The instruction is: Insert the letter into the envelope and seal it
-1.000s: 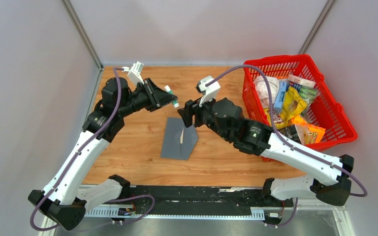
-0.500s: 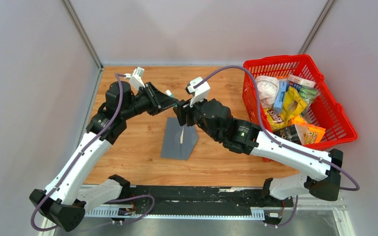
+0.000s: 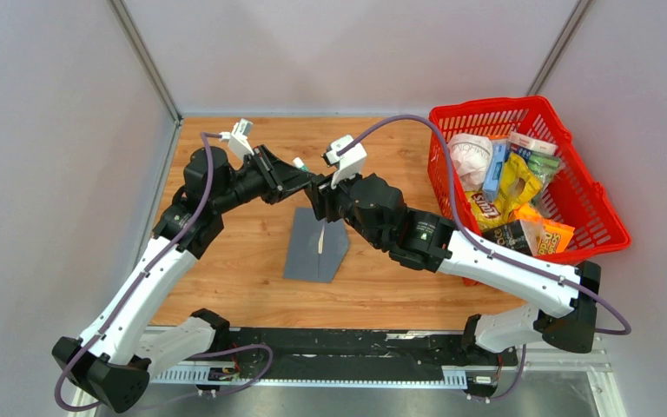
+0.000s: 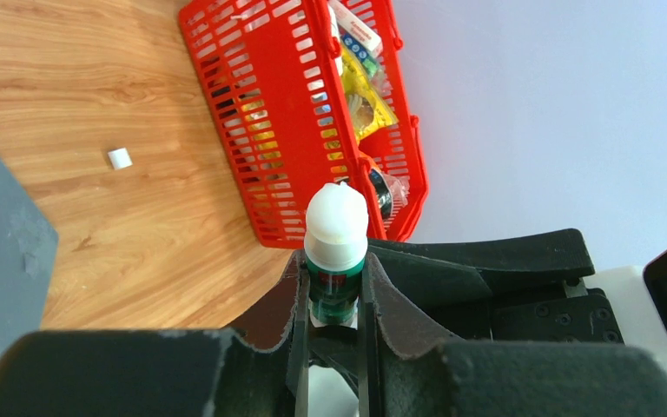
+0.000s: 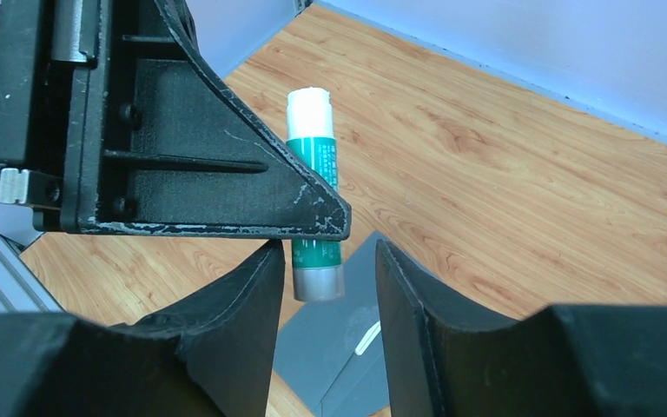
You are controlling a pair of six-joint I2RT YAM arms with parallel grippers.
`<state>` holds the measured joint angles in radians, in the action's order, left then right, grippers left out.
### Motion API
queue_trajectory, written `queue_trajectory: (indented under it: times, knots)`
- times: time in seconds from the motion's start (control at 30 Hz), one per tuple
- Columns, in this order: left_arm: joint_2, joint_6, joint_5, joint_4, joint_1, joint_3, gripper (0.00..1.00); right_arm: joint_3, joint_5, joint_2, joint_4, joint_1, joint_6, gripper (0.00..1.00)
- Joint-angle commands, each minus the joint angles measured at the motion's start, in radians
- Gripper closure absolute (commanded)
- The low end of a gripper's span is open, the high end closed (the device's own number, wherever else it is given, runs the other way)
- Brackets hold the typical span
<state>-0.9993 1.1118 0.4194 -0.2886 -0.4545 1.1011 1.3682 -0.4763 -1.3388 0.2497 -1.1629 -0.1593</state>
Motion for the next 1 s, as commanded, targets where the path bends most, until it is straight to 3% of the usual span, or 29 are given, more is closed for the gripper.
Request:
queue_trajectory:
  times: [0.0,0.17,0.27,0.33,0.37,0.43,0.6,0.87,0.97]
  knots:
    - [0.018,0.043,0.047,0.081,0.010,-0.017,1.00,0.002,-0.048,0.010,-0.050,-0.003,0.010,0.54]
    - [0.016,0.066,0.081,0.103,0.011,-0.032,1.00,-0.009,-0.055,0.026,-0.075,0.002,0.010,0.59]
    - [0.016,0.085,0.091,0.132,0.014,-0.050,1.00,0.002,-0.045,0.015,-0.067,0.003,0.007,0.74]
    - [0.014,0.103,0.104,0.164,0.017,-0.072,1.00,0.011,-0.036,0.007,-0.056,0.003,0.001,0.77]
    - [0.016,0.109,0.110,0.181,0.020,-0.082,1.00,0.011,-0.035,0.004,-0.050,0.003,0.000,0.76]
    - [0.016,0.126,0.123,0.204,0.023,-0.095,1.00,0.003,-0.038,0.006,-0.046,0.003,-0.002,0.64]
    - [0.011,0.157,0.139,0.247,0.025,-0.112,1.00,-0.026,-0.050,0.015,-0.070,0.005,-0.005,0.62]
    - [0.019,0.169,0.153,0.284,0.031,-0.133,1.00,-0.008,-0.042,0.020,-0.041,0.012,-0.031,1.00]
    - [0.014,0.120,0.170,0.261,0.031,-0.121,1.00,0.048,-0.042,0.004,0.048,0.016,-0.042,1.00]
